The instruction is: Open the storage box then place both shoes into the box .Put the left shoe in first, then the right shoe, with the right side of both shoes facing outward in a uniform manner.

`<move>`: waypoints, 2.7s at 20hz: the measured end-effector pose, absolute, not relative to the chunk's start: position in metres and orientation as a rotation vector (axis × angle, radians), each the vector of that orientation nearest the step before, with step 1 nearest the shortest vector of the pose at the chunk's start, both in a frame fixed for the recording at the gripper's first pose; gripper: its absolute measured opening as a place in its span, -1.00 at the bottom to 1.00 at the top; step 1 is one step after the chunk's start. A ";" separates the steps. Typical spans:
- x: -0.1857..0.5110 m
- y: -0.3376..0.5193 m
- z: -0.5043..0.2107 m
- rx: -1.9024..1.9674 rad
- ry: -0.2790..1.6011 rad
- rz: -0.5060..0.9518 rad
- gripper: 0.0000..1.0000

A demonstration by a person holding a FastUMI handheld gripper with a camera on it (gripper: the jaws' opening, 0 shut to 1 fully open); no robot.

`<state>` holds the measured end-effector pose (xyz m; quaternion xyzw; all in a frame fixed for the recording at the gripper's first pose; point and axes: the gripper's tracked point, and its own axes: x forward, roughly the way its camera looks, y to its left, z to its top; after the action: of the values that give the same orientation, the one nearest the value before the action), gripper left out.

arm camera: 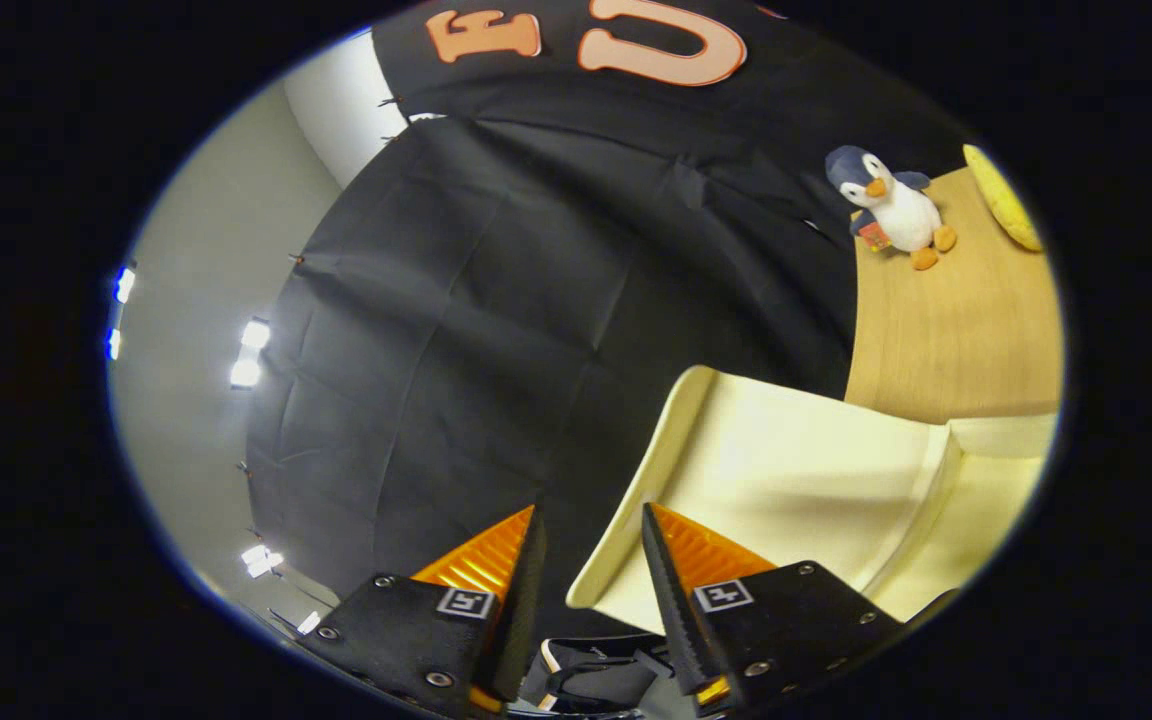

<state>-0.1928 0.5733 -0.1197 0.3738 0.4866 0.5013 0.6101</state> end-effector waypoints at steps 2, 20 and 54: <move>-0.186 0.562 -0.127 0.775 1.068 1.154 0.40; -0.140 0.198 -0.332 0.113 1.033 0.485 0.54; -0.129 0.123 -0.389 0.025 0.914 0.180 -0.97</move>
<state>-0.1288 0.1230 -0.3892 0.0119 0.4408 0.0869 0.8933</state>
